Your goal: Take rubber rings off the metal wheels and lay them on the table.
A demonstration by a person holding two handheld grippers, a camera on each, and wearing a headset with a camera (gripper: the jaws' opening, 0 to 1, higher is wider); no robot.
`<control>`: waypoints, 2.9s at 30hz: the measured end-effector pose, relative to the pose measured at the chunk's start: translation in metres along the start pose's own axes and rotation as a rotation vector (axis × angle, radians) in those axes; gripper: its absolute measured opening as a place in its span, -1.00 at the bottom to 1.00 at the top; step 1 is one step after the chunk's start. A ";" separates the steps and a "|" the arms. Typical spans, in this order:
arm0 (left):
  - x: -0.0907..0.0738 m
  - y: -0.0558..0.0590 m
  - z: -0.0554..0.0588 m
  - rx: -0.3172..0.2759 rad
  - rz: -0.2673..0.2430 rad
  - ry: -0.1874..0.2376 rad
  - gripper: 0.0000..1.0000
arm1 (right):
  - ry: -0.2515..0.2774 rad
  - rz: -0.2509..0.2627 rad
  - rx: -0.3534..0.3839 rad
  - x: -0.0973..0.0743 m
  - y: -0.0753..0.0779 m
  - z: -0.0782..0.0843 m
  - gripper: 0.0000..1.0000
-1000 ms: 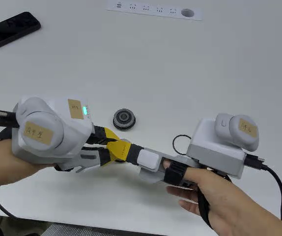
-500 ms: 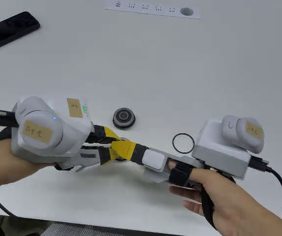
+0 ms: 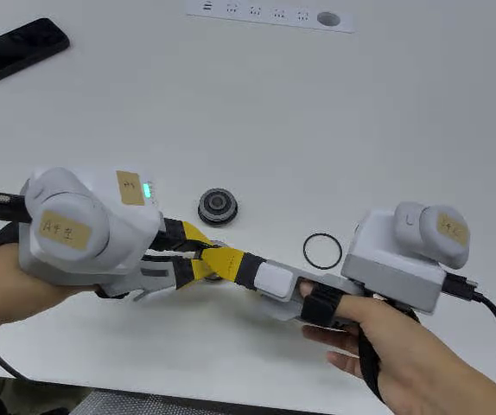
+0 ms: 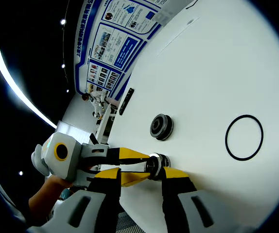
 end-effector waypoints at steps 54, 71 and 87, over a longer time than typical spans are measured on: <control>0.000 0.003 -0.002 -0.011 -0.014 -0.014 -0.76 | -0.065 0.140 -0.121 0.004 0.006 -0.001 -0.99; 0.000 0.003 -0.001 -0.019 -0.020 -0.007 -0.76 | -0.078 0.161 -0.205 0.005 0.004 -0.002 -0.99; 0.000 0.003 -0.001 -0.026 -0.026 0.001 -0.76 | -0.082 0.153 -0.272 0.008 0.000 -0.002 -0.99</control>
Point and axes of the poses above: the centre of the closed fingertips' face, and the gripper's own axes: x roughly forward along the fingers, y roughly to its right, z roughly out of its underside, the point moved 5 cm from there along -x, roughly backward along the fingers, and after that the axes turned 8 degrees about -x, right-handed, at the moved point
